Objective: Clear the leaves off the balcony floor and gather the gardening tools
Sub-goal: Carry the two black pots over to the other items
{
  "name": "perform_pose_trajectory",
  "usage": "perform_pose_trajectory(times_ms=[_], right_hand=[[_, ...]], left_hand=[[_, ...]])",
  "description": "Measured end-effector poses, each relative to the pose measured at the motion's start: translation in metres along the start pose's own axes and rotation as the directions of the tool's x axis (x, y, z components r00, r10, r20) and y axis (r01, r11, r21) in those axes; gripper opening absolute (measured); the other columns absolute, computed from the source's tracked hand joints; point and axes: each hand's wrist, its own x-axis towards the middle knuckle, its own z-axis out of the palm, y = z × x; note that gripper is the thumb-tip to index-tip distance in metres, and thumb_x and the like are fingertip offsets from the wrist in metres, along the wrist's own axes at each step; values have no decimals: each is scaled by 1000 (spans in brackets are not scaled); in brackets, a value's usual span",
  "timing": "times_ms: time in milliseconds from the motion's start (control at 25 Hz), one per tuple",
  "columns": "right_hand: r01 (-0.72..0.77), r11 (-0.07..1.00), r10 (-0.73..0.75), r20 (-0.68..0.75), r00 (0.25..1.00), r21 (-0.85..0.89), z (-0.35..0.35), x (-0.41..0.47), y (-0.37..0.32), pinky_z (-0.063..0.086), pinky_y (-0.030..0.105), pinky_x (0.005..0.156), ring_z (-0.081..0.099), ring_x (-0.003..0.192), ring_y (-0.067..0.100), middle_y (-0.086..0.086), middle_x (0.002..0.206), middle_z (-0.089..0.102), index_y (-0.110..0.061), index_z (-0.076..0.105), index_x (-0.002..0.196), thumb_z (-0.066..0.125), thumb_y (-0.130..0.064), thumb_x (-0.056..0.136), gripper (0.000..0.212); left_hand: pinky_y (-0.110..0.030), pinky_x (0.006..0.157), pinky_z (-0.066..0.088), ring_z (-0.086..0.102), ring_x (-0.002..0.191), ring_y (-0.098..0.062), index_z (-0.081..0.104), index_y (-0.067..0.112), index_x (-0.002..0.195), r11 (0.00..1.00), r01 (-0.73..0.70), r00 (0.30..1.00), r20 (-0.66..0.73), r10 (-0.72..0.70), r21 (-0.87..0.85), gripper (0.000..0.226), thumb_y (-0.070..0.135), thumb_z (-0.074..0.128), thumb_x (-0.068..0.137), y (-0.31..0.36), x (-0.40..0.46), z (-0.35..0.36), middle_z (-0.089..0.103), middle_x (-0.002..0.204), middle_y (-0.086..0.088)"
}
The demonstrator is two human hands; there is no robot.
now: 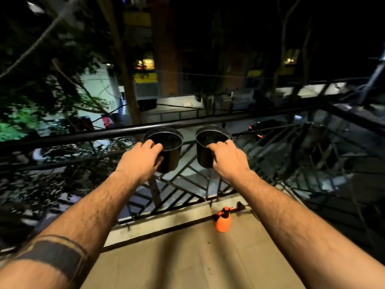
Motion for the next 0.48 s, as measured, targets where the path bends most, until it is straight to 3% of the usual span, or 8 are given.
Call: perform_pose_trajectory(times_ms=[240,480], right_hand=[[-158,985,159,10,987,-64,-14,-44,136,52,41,90,46,121,24,-3,127,61,-28,52,139,48,-16,95,45],[-320,943,325,38,945,-92,-16,-91,206,50,39,88,47,119,22,-6,132,60,-34,48,145,51,-14,95,54]], left_hand=[[-49,82,53,53,109,-32,49,24,120,987,-141,990,3,142,-76,26,41,44,101,136,59,22,52,119,-6],[-47,82,52,55,112,-29,51,27,123,963,-260,961,76,265,-74,28,43,41,102,218,96,47,53,118,-3]])
